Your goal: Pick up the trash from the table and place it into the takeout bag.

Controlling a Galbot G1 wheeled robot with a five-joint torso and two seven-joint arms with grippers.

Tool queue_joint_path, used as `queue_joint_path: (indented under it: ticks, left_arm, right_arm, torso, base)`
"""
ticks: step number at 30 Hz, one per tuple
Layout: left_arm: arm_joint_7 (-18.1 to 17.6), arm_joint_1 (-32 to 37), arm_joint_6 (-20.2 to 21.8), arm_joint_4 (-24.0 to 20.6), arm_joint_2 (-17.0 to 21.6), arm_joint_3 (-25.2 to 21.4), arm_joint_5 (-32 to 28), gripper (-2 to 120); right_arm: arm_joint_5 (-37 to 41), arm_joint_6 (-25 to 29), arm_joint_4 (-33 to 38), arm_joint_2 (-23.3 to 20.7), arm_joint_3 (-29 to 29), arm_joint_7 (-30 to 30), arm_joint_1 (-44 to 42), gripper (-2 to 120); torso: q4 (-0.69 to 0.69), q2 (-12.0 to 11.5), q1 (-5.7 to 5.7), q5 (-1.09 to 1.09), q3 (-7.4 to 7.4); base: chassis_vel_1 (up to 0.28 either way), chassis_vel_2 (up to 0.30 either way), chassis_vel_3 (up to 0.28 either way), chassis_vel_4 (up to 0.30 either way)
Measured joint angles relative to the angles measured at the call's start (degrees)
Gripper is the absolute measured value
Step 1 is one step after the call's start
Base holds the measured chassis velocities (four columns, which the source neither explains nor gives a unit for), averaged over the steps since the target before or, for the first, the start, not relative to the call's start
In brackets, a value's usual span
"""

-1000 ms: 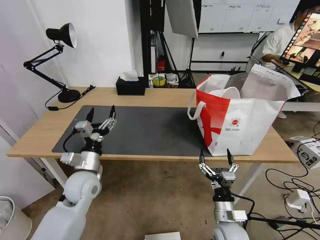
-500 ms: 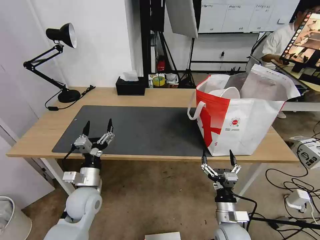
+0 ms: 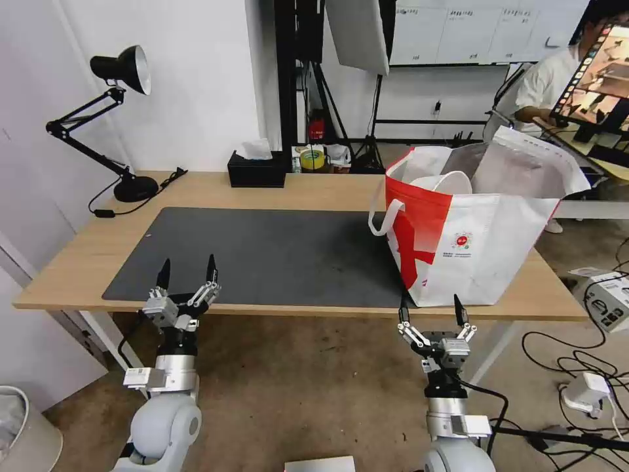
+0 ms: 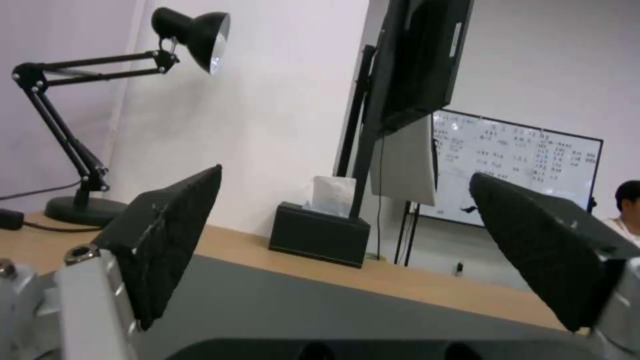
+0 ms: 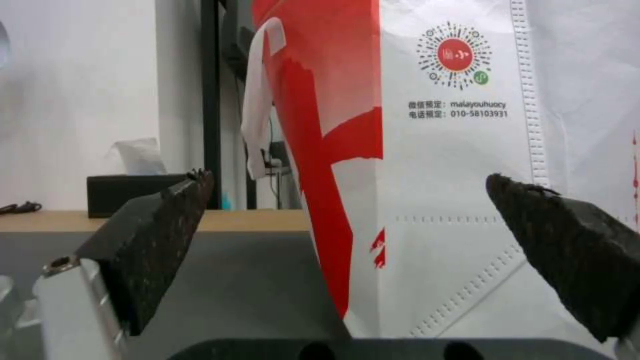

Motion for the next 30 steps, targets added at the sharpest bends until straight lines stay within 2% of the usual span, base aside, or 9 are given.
queue_joint_path:
  ticks: [30]
  left_arm:
    - [0.56,0.52,-0.6,0.06,-0.24,-0.04,0.55,100]
  right_arm:
    - [-0.16,-0.03,0.12,0.06,0.1,0.16,-0.11,100]
  torso:
    - [0.0,0.0,0.0,0.0,0.0]
  base:
    - [0.0,0.0,0.0,0.0]
